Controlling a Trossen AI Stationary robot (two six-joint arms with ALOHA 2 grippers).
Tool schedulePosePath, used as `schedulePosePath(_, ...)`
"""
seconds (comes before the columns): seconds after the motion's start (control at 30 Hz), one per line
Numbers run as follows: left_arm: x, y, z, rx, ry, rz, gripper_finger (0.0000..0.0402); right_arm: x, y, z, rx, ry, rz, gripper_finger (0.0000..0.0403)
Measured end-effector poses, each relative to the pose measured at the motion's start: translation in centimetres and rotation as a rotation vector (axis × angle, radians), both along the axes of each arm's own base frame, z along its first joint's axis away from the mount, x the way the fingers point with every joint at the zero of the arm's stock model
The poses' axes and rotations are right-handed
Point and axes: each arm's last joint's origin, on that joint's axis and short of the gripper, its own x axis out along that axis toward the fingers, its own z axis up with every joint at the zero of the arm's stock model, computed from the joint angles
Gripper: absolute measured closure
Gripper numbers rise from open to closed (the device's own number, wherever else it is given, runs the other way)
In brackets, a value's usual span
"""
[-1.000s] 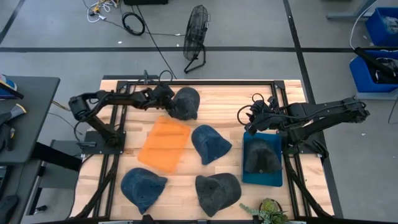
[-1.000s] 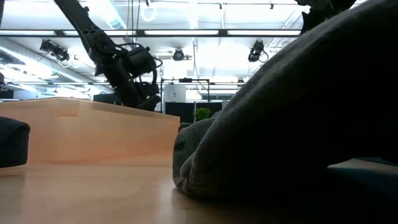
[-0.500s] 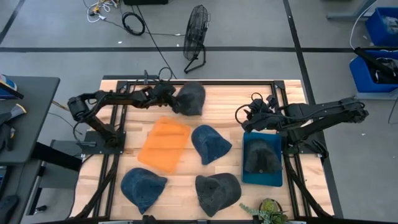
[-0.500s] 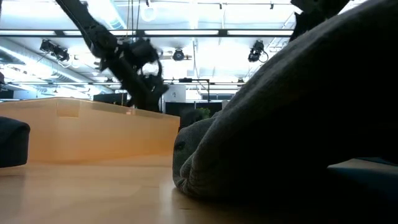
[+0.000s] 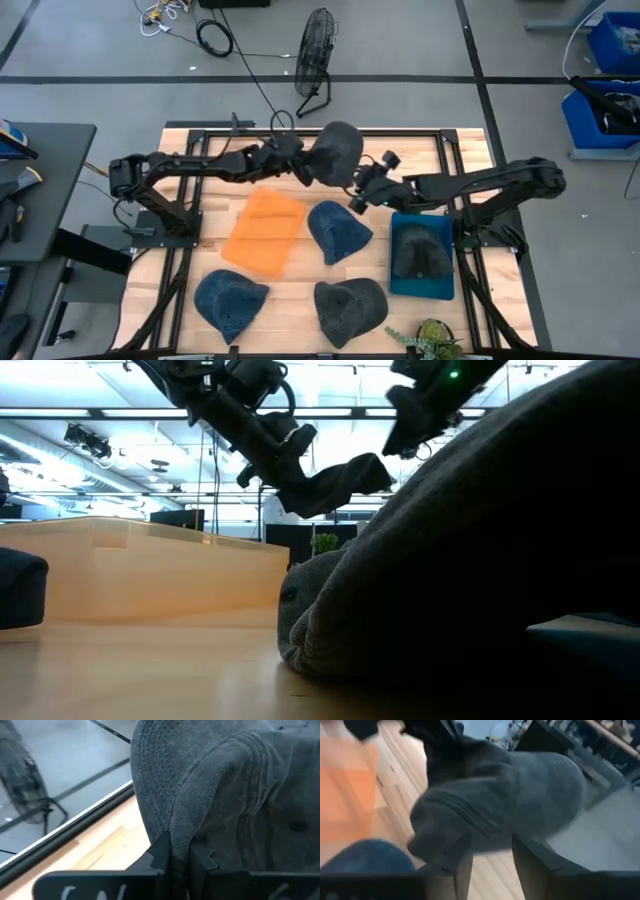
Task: Pick & Place hat
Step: Put the top black cap into the blue bin
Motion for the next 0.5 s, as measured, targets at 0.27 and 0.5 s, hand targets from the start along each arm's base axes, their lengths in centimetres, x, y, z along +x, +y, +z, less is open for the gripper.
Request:
schedulePosePath(0.27, 0.2, -0.7, -0.1, -0.004, -0.012, 0.049, 0.0371, 2.1, -0.4, 0.5, 0.044, -0.179, 0.060, 0.0170)
schedulePosePath(0.5, 0.5, -1.6, 0.1, 0.012, -0.023, 0.039, 0.0367, 3.3, -2.1, -2.0, -0.013, -0.068, -0.027, 0.0137)
